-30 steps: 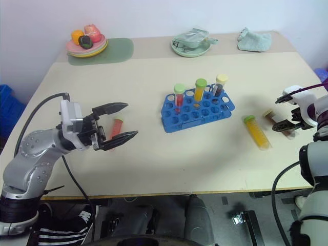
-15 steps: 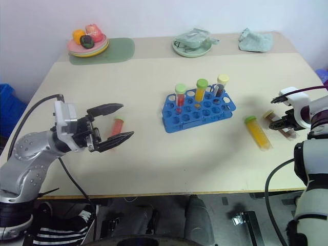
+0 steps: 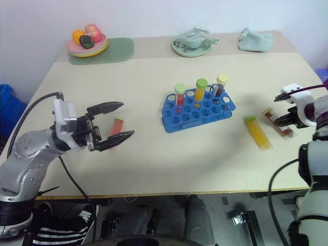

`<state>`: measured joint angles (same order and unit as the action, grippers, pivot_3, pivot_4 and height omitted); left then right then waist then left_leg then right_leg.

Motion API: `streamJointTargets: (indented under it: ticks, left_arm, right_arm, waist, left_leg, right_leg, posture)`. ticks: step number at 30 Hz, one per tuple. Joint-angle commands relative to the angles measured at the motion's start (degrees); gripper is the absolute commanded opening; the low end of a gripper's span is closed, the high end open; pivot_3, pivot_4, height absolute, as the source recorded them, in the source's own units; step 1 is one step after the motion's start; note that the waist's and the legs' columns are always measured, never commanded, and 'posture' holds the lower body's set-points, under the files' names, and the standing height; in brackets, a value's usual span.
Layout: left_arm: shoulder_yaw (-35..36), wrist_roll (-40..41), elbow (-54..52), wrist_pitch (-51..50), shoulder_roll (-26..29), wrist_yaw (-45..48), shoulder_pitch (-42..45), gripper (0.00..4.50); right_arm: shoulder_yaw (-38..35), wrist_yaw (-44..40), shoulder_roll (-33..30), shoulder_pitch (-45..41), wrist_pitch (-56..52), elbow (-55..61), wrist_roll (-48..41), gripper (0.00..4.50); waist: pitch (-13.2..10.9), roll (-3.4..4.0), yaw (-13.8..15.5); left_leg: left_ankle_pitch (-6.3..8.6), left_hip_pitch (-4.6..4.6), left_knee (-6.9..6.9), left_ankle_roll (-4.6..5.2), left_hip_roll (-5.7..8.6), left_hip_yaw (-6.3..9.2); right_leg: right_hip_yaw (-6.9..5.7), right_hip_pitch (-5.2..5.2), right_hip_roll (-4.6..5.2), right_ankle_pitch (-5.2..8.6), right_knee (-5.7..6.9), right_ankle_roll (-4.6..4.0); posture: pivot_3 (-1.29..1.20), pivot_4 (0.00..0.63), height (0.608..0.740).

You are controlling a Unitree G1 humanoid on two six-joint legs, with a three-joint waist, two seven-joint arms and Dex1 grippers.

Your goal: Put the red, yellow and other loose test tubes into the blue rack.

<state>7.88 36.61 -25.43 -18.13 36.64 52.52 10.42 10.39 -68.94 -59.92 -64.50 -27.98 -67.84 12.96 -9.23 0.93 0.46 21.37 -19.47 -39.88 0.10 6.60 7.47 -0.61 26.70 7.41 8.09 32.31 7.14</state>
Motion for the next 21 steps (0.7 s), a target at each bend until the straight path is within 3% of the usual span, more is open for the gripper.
streamJointTargets:
  ticks: [1, 4, 6, 8, 10, 12, 16, 21]
  left_arm:
    - [-0.14, -0.64, 1.08, 2.1, -0.34, 1.09, 2.0, 4.5]
    - [-0.45, -0.91, 3.12, 2.73, -0.65, 2.23, 3.57, 4.5]
    - [-0.56, -1.26, 4.79, 3.34, -0.83, 3.12, 4.77, 4.5]
    - [-0.76, -1.67, 6.51, 4.1, -0.91, 4.09, 5.91, 4.5]
    - [-0.86, -1.34, 7.58, 4.0, -0.97, 4.55, 7.06, 4.5]
    - [-0.92, -1.31, 8.4, 4.08, -0.83, 5.14, 7.95, 4.5]
    - [-1.79, -1.26, 8.66, 2.36, -0.57, 4.79, 11.17, 4.5]
    - [-1.75, -1.27, 9.14, 0.77, 0.0, 4.45, 12.85, 4.5]
  right_arm:
    - [-9.62, 1.15, -2.76, 1.18, -2.55, 9.05, -8.06, 0.8]
    - [-24.6, 3.21, -1.39, 7.23, -9.93, 22.31, -20.35, 0.8]
    - [-36.09, 6.07, 2.68, 17.45, -9.91, 38.02, -27.32, 0.8]
    - [-46.16, 11.49, 10.23, 26.37, -10.3, 53.36, -33.57, 0.8]
    - [-51.22, 17.07, 17.49, 31.71, -11.12, 65.29, -38.45, 0.8]
    - [-53.37, 22.27, 22.26, 33.66, -13.61, 71.89, -42.79, 0.8]
    - [-51.41, 32.34, 34.16, 38.64, -6.08, 82.84, -43.84, 0.8]
    - [-46.82, 36.21, 40.05, 42.34, 1.72, 83.79, -43.56, 0.8]
  waist:
    - [0.0, -0.01, -0.01]
    - [0.01, -0.01, 0.17]
    - [0.02, -0.03, 0.25]
    - [0.06, -0.09, 0.38]
    - [0.06, -0.07, 0.37]
    - [0.03, 0.01, 0.29]
    - [0.04, 0.0, 0.22]
    - [0.05, 0.0, 0.07]
  left_leg:
    - [0.0, 0.01, 0.0, 0.0, -0.01, 0.0]
    - [0.0, 0.02, 0.0, 0.0, -0.04, 0.0]
    - [0.0, 0.01, 0.03, 0.0, -0.06, 0.02]
    - [0.0, 0.03, -0.02, 0.0, -0.1, 0.07]
    - [0.02, 0.03, -0.05, -0.03, -0.13, 0.13]
    - [0.02, 0.02, -0.07, -0.02, -0.11, 0.12]
    - [0.02, 0.05, -0.1, -0.03, -0.14, 0.06]
    - [0.02, 0.08, -0.09, -0.02, -0.13, 0.02]
  right_leg:
    - [0.0, -0.01, -0.01, 0.0, 0.0, 0.0]
    - [0.0, -0.02, -0.03, 0.0, -0.01, 0.0]
    - [0.01, -0.02, -0.05, -0.01, -0.01, -0.01]
    - [0.0, -0.06, -0.1, -0.02, 0.0, -0.02]
    - [-0.01, -0.1, -0.15, -0.03, -0.01, -0.02]
    - [0.03, -0.08, -0.15, -0.06, 0.01, 0.0]
    - [0.11, -0.05, -0.21, -0.12, 0.02, -0.01]
    - [0.13, -0.08, -0.23, -0.14, 0.04, -0.02]
  posture:
    - [0.0, 0.15, 0.74]
    - [0.0, 0.15, 0.74]
    - [0.0, 0.15, 0.74]
    - [0.0, 0.15, 0.74]
    - [0.0, 0.15, 0.74]
    - [0.0, 0.15, 0.74]
    - [0.0, 0.15, 0.74]
    - [0.0, 0.15, 0.74]
